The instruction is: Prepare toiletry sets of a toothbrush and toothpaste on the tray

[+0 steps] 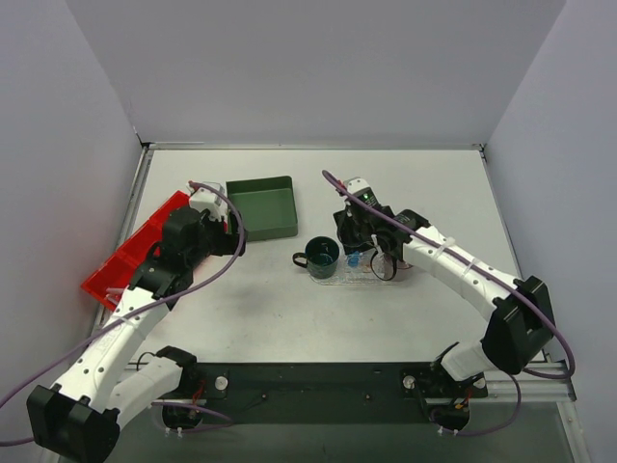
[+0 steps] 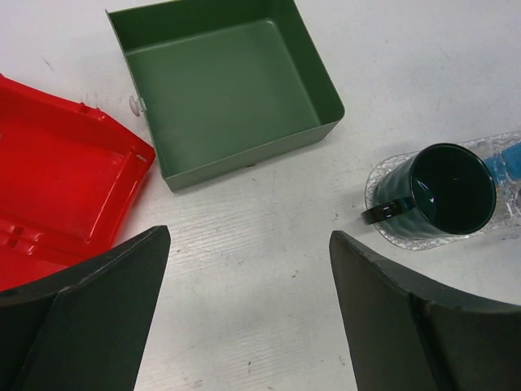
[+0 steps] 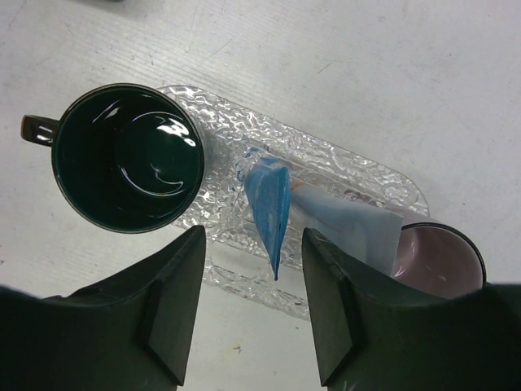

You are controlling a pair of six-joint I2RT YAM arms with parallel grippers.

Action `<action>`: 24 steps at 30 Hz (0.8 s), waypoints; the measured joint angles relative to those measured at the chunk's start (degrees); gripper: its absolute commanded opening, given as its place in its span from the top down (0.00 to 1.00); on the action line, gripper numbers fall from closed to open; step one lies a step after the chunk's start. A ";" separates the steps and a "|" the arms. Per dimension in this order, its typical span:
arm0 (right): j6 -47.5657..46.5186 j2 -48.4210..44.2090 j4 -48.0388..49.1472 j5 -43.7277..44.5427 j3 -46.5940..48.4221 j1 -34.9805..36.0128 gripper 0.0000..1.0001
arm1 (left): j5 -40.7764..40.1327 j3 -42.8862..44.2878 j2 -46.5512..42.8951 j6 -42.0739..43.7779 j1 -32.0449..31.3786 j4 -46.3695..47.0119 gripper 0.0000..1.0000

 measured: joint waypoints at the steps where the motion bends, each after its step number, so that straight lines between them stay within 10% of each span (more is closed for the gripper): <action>1: -0.02 -0.22 -0.11 -0.26 0.07 0.00 0.51 | -0.66 0.00 -0.31 0.13 0.00 -0.07 0.10; 14: -1.36 -10.75 -2.71 -0.35 2.60 0.07 0.44 | -12.52 -0.39 -3.34 -1.46 3.02 -2.67 0.03; 24: -4.13 -21.90 -4.44 -0.42 1.53 -3.56 0.41 | -21.38 -3.28 -6.91 -15.91 25.16 -17.09 0.06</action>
